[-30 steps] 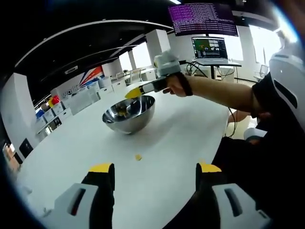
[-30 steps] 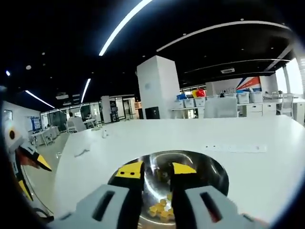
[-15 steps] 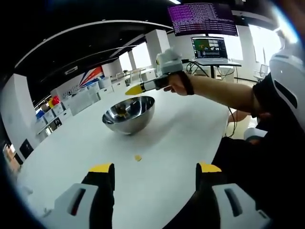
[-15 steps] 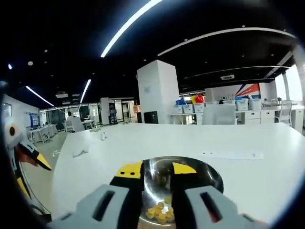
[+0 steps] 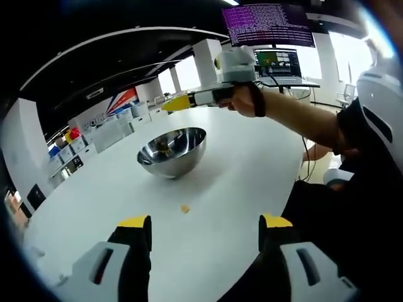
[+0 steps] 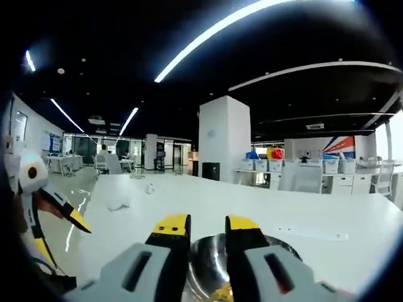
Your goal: Pick up the QQ candy scattered on the table and place it into the stainless steel bowl on the table
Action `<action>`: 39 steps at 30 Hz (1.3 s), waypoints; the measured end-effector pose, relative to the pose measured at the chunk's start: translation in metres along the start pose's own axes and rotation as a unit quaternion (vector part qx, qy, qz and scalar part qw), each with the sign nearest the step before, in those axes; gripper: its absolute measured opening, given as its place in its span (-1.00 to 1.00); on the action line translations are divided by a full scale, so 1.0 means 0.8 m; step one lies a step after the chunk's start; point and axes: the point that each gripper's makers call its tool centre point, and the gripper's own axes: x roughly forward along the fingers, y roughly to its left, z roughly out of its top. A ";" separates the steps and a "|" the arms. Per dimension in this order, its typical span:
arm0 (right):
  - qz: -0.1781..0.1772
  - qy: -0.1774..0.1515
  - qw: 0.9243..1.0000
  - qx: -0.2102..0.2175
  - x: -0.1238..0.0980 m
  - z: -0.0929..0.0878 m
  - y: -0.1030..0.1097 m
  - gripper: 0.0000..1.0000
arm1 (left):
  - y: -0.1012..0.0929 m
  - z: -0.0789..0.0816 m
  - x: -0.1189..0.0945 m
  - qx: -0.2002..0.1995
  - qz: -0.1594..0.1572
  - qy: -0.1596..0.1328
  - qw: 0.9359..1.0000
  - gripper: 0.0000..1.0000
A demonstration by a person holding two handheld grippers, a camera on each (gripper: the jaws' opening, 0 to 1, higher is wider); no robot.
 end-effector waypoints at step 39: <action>0.126 0.168 0.977 -0.041 0.031 -0.233 0.127 -0.73 | 0.009 -0.007 -0.009 -0.004 0.010 0.000 1.000 0.38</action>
